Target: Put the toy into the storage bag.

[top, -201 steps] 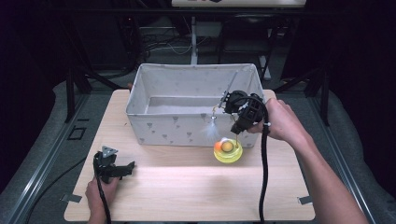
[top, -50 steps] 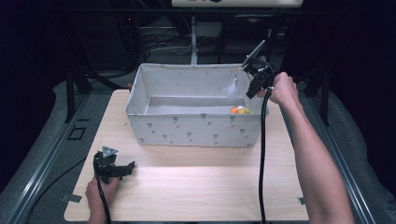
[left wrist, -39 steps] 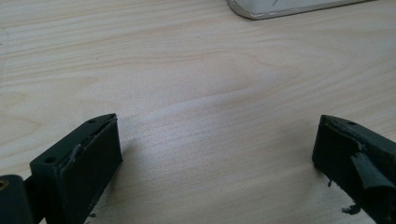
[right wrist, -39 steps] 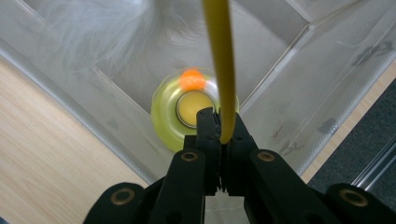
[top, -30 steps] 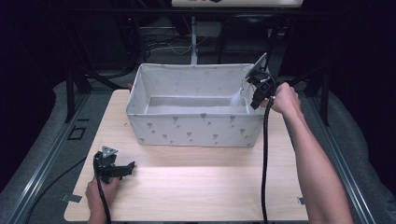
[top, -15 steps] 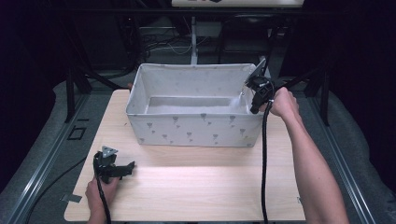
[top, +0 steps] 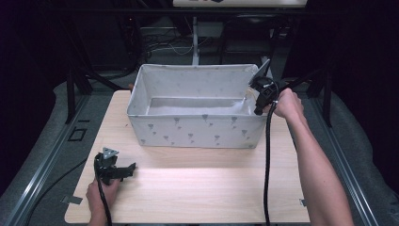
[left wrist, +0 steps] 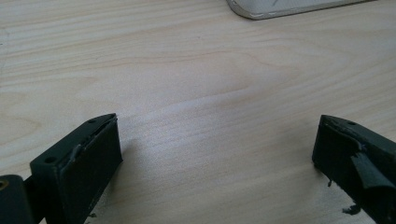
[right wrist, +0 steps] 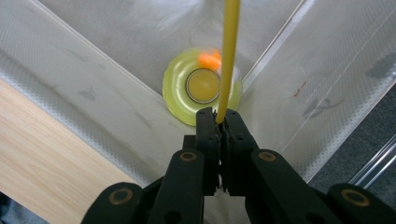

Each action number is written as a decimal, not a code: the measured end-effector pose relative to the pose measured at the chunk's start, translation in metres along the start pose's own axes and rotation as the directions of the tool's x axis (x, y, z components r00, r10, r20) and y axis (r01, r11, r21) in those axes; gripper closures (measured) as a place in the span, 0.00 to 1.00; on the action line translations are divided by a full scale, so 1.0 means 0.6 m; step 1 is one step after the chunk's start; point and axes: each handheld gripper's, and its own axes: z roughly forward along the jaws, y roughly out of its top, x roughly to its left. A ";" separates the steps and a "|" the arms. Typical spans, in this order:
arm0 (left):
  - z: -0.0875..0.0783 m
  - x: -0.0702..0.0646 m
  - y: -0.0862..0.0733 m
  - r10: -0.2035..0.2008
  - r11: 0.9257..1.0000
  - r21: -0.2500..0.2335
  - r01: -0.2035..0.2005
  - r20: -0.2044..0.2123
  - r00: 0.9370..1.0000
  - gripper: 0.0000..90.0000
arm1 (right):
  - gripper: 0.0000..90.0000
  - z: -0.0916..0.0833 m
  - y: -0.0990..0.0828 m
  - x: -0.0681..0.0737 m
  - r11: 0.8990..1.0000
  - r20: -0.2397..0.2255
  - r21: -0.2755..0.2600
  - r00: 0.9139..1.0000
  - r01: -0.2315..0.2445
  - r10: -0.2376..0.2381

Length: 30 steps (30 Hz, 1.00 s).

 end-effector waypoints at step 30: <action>0.001 0.000 0.000 0.001 1.000 -0.004 -0.001 -0.004 1.000 0.01 | 0.14 -0.134 -0.061 0.081 0.968 -0.022 -0.233 0.995 0.090 -0.098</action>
